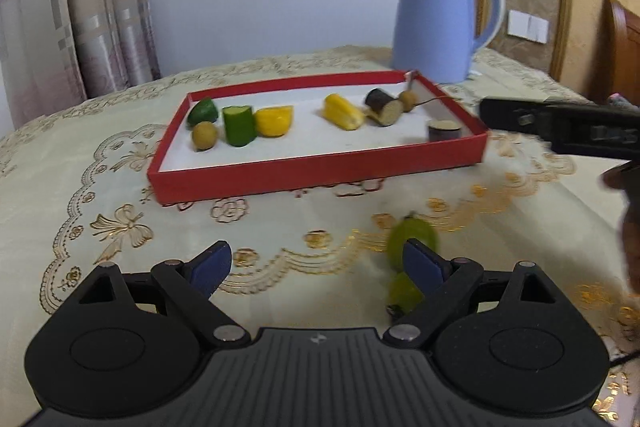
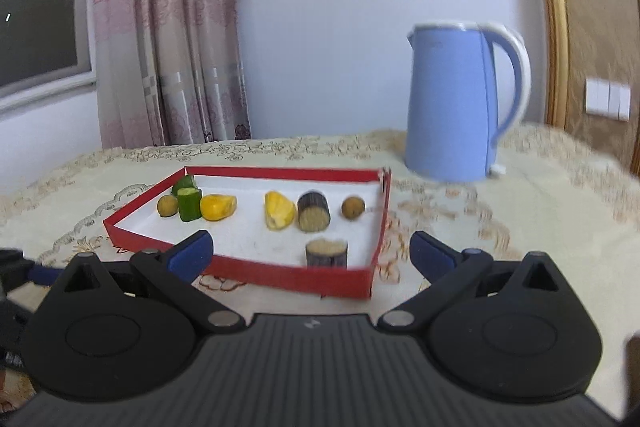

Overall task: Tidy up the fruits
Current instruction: 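Lower the left gripper onto a green lime and close it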

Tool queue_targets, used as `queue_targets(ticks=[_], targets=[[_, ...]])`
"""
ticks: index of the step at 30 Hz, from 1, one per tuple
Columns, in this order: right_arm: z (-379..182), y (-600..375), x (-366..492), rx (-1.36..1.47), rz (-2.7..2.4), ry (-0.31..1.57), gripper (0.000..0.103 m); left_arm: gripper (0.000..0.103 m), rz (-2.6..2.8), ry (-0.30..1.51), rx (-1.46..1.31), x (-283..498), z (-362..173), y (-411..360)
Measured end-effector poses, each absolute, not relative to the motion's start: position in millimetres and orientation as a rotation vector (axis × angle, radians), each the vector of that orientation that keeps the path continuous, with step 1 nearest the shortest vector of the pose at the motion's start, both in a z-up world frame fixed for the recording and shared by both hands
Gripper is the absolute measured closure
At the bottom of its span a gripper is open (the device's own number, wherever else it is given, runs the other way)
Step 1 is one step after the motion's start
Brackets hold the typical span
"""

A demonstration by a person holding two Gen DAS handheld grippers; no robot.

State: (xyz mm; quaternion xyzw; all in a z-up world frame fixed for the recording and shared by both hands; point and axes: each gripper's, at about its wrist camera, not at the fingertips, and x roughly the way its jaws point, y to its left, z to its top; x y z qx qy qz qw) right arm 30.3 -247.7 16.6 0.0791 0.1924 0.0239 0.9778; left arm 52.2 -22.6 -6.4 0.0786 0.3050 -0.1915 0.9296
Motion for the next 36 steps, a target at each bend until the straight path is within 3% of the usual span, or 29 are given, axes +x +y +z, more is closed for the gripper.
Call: queue_targets(ticks=[7,16,17,20,21,25,28,30,36], targets=[[-9.2,-284.6,39.2,0.444,0.107,0.427,0.0,0.01,-0.478,0.589,0.229,28.3,-3.6,-32.1],[-13.3,-282.9,35.5,0.404,0.106,0.401,0.0,0.01,-0.549,0.557,0.363,12.9,-15.7,-62.4],[-12.6,-281.2,35.2,0.389,0.102,0.398,0.0,0.014,-0.553,0.564,0.37,13.2,-17.0,-64.7],[-9.6,-277.9,31.5,0.353,0.08,0.376,0.0,0.042,-0.576,0.619,0.375,16.1,-21.8,-68.1],[-8.6,-277.8,30.1,0.345,0.07,0.368,0.0,0.046,-0.581,0.636,0.371,17.4,-23.5,-68.1],[-7.7,-279.6,29.8,0.341,0.069,0.363,0.0,0.048,-0.592,0.652,0.337,19.5,-23.8,-65.1],[-7.4,-276.2,30.0,0.32,0.085,0.366,0.0,0.057,-0.609,0.659,0.321,19.8,-23.5,-64.6],[-7.3,-273.5,30.3,0.304,0.087,0.37,0.0,0.07,-0.595,0.656,0.313,21.1,-23.4,-64.2],[-8.1,-267.7,31.9,0.275,0.126,0.389,0.011,0.07,-0.598,0.69,0.204,30.5,-22.0,-48.2]])
